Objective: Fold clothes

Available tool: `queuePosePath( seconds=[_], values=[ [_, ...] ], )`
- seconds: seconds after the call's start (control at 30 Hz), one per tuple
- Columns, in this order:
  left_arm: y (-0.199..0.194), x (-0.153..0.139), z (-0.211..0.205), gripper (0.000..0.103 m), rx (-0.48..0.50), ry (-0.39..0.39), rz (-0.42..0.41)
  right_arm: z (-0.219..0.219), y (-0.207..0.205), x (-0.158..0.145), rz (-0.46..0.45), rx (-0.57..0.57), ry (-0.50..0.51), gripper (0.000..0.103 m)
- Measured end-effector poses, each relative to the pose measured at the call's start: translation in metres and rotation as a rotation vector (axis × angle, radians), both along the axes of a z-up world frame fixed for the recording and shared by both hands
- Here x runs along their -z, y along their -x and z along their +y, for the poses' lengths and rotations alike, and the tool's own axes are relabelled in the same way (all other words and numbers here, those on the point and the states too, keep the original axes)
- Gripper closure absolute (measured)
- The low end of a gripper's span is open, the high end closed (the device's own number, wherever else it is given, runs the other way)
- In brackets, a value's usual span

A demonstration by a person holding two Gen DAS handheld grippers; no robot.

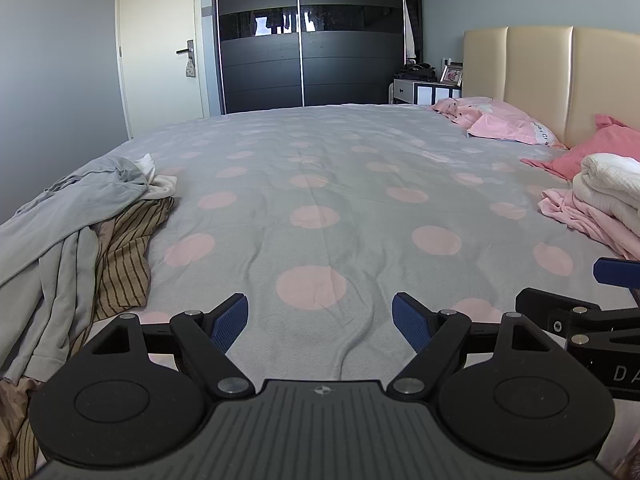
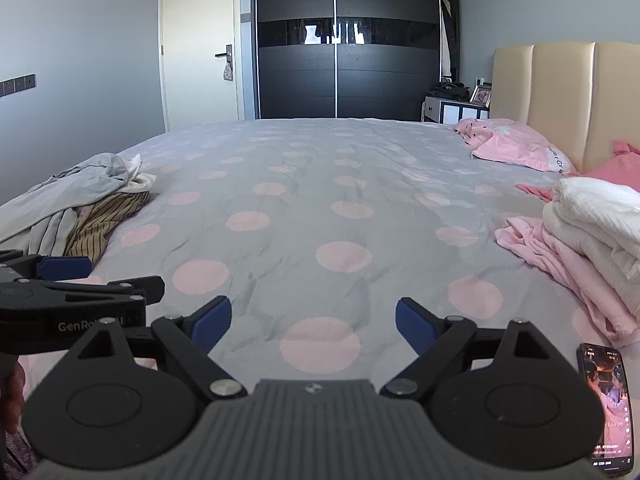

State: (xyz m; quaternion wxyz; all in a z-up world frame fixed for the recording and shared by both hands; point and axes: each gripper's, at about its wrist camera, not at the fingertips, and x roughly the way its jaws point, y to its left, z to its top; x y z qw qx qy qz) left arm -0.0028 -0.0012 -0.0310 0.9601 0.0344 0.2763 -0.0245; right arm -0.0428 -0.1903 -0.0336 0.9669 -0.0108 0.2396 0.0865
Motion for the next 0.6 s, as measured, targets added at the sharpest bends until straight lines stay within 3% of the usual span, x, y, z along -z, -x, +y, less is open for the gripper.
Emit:
queuePosePath(
  seconds=[0.6],
  values=[
    [0.0008,-0.0010,0.0006,0.024,0.006,0.004,-0.010,0.0029,0.0041,-0.0017,-0.026,-0.034,0.009,0.012]
  ],
)
